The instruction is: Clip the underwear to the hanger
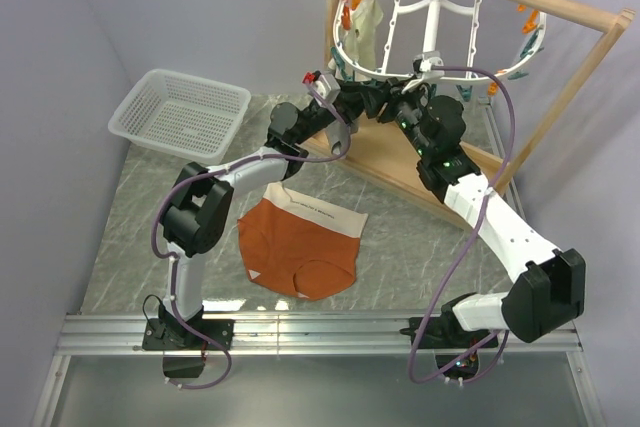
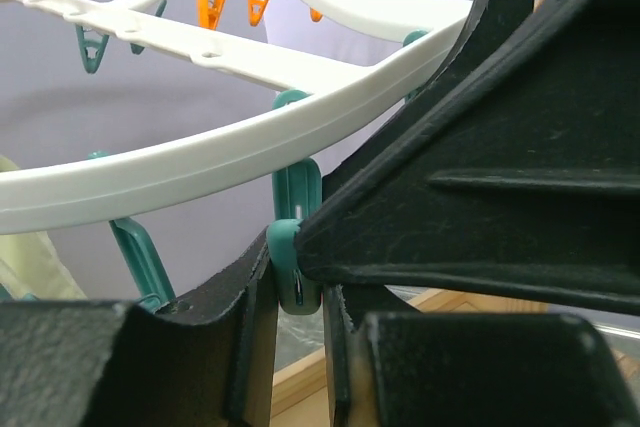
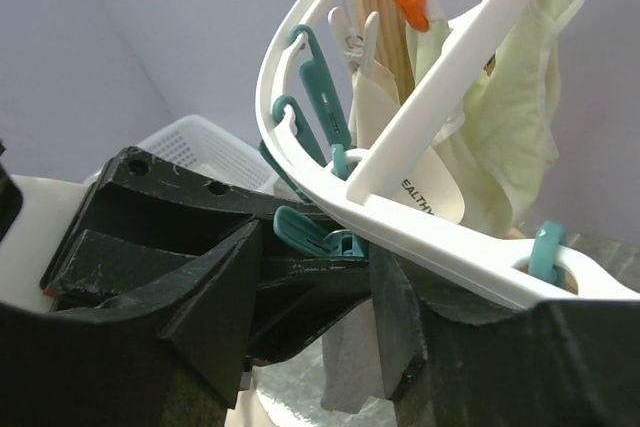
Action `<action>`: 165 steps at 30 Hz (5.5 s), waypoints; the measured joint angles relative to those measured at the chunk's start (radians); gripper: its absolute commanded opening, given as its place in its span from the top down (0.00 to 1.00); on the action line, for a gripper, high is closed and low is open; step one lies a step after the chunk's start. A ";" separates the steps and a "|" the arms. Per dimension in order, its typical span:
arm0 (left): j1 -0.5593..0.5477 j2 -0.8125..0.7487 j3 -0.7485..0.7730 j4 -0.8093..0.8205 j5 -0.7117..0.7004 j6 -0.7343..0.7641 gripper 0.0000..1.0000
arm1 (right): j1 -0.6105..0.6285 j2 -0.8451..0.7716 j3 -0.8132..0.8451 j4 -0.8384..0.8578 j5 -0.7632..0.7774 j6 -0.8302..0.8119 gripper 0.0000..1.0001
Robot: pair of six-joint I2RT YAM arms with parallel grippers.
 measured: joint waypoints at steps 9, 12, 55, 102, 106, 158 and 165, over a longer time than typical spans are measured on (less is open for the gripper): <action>0.010 0.000 0.000 -0.034 0.006 0.043 0.69 | 0.012 0.024 0.038 -0.021 0.032 -0.036 0.90; 0.006 0.000 0.000 -0.045 0.029 0.055 0.62 | 0.016 0.031 0.050 -0.026 0.036 -0.039 0.98; -0.007 -0.001 0.011 -0.111 0.038 0.073 1.00 | 0.021 0.037 0.165 -0.259 0.043 0.046 0.45; 0.029 -0.001 0.033 -0.103 0.145 -0.009 1.00 | 0.004 -0.026 0.113 -0.294 0.129 0.034 0.39; 0.034 -0.001 0.033 -0.092 0.157 -0.022 1.00 | 0.003 -0.026 0.088 -0.236 0.095 0.032 0.39; 0.048 -0.232 -0.115 -0.292 0.168 0.060 0.43 | 0.005 0.033 0.087 -0.121 0.045 0.129 1.00; 0.018 -0.149 0.000 -0.344 0.078 0.081 0.60 | -0.002 0.033 0.089 -0.111 0.028 0.150 1.00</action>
